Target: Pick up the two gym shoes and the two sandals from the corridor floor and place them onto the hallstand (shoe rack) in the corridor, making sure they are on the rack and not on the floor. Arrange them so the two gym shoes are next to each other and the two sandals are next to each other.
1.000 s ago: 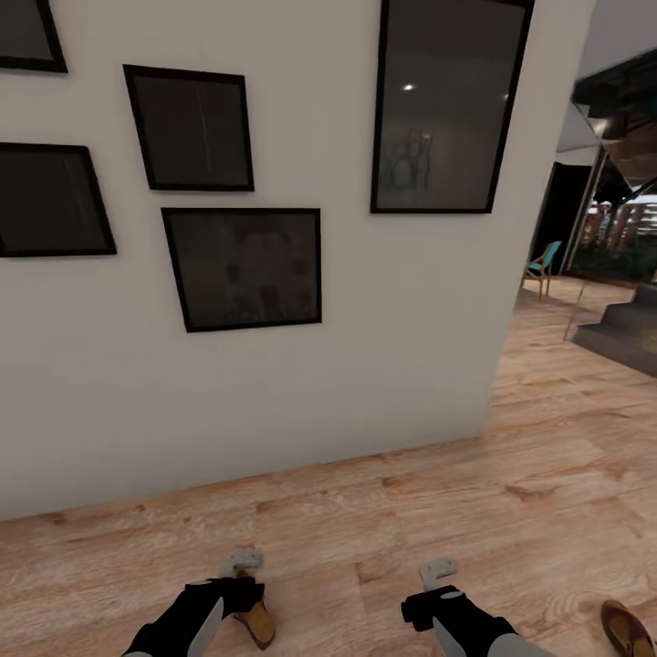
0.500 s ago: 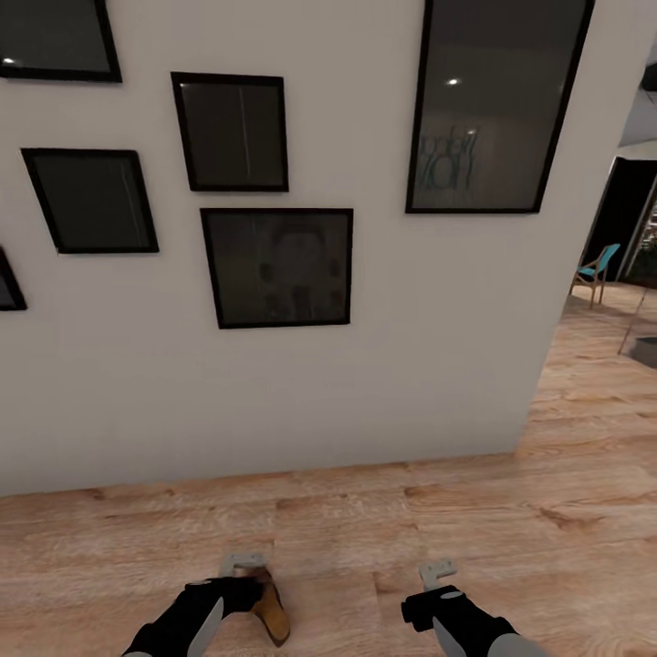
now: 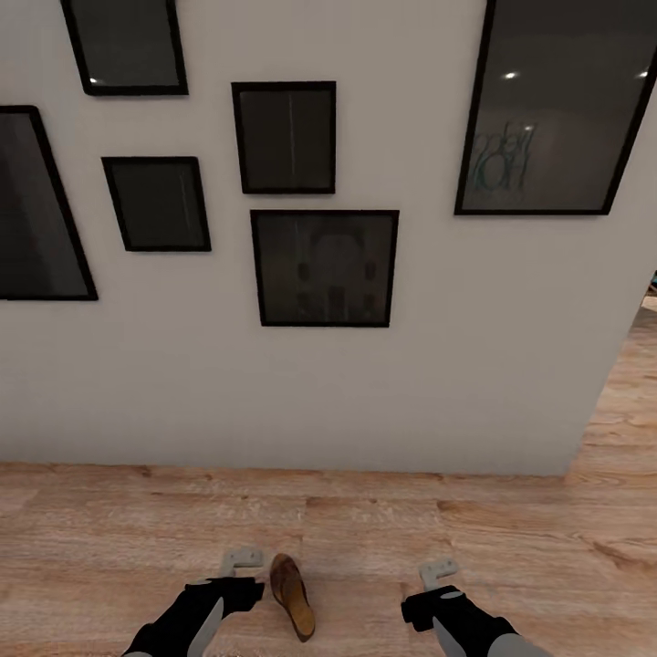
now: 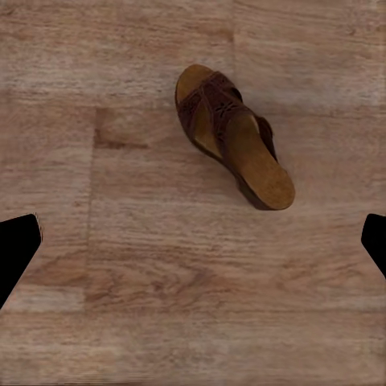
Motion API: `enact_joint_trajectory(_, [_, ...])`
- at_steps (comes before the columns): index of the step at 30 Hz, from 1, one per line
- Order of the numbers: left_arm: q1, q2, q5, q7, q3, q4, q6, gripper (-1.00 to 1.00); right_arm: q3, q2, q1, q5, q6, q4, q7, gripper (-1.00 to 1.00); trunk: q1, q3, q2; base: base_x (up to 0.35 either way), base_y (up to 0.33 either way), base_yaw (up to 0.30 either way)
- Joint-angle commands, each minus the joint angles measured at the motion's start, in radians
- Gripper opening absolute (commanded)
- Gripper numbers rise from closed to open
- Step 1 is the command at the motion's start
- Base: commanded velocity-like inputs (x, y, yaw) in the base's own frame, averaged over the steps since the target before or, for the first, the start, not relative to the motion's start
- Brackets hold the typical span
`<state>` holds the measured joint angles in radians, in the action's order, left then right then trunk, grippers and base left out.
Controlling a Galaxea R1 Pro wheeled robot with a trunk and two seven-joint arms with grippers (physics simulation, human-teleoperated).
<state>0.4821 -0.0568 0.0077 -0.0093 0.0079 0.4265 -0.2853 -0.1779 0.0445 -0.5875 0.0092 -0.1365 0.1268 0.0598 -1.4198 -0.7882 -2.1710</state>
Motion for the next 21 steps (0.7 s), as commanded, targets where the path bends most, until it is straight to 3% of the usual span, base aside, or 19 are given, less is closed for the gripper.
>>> enact_joint_trajectory(1, [0.0, 0.0, 0.0, 0.0, 0.0, 0.0, 0.0, 1.0, 0.0, 0.0, 0.0, 0.0, 0.0, 0.0, 0.0, 1.0, 0.0, 0.0, 0.0, 0.0, -0.164, 0.288])
enact_joint_trajectory(12, [0.0, 0.0, 0.0, 0.0, 0.001, 0.0, 0.0, 1.0, 0.0, 0.0, 0.0, 0.0, 0.0, 0.0, 0.0, 1.0, 0.0, 0.005, 0.0, 0.0, -0.254, 0.275])
enact_joint_trajectory(21, [0.0, 0.0, 0.0, 0.0, 0.002, 0.0, 0.0, 1.0, 0.0, 0.0, 0.0, 0.0, 0.0, 0.0, 0.0, 1.0, 0.0, 0.006, 0.0, 0.0, -0.295, 0.078])
